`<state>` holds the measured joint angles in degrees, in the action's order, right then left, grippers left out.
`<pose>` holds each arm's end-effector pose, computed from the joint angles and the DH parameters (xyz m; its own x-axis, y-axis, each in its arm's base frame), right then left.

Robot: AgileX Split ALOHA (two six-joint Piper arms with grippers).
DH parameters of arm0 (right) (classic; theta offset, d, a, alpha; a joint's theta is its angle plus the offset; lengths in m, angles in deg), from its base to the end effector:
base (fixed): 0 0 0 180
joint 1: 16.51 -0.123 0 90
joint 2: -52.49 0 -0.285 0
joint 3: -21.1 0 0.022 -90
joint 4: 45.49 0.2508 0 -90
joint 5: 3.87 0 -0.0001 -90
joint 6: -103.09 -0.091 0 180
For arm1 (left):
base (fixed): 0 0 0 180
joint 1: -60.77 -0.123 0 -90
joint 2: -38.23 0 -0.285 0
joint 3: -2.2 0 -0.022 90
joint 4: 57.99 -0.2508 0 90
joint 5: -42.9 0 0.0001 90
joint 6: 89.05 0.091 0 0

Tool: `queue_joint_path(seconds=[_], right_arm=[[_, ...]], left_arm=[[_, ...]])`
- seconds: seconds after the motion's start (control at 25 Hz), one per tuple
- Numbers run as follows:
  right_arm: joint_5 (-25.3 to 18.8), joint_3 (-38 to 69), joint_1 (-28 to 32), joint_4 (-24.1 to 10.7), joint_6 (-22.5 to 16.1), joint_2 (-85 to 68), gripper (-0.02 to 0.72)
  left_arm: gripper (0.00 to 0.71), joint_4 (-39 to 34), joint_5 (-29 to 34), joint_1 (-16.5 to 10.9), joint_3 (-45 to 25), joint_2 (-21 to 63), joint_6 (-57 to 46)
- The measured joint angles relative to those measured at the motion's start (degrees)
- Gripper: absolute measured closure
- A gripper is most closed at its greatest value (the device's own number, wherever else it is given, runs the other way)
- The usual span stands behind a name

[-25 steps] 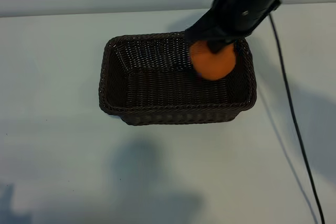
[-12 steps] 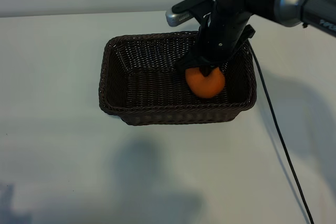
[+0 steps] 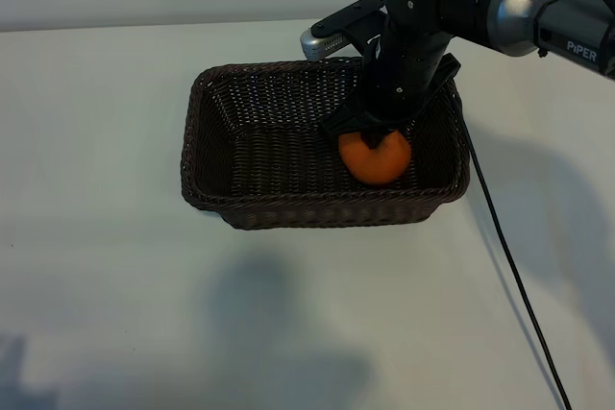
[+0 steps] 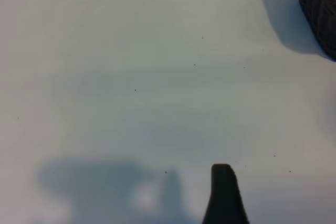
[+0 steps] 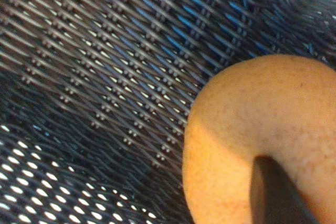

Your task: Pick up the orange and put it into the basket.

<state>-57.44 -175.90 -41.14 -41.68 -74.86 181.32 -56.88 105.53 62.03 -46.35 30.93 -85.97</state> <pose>0.4003 0.1889 0.1842 -0.8810 -0.3998 -0.2529 -0.4252 0.9036 0.0527 -0.0076 -0.0014 0.2747 -0.4745 0.0553 -0.8785 0.0584 0.9978 0.0312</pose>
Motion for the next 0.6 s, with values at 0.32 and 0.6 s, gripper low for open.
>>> queue_joint_path(seconds=[0.32,0.6], right_arm=[[-0.77,-0.06,0.00,0.52,-0.20,-2.34,0.013],[-4.72,-2.88,0.00,-4.64,-2.44,-4.99,0.036]], left_arm=[[0.201,0.00,0.00,0.00,0.00,0.00,0.00],[0.201,0.00,0.00,0.00,0.00,0.00,0.00]])
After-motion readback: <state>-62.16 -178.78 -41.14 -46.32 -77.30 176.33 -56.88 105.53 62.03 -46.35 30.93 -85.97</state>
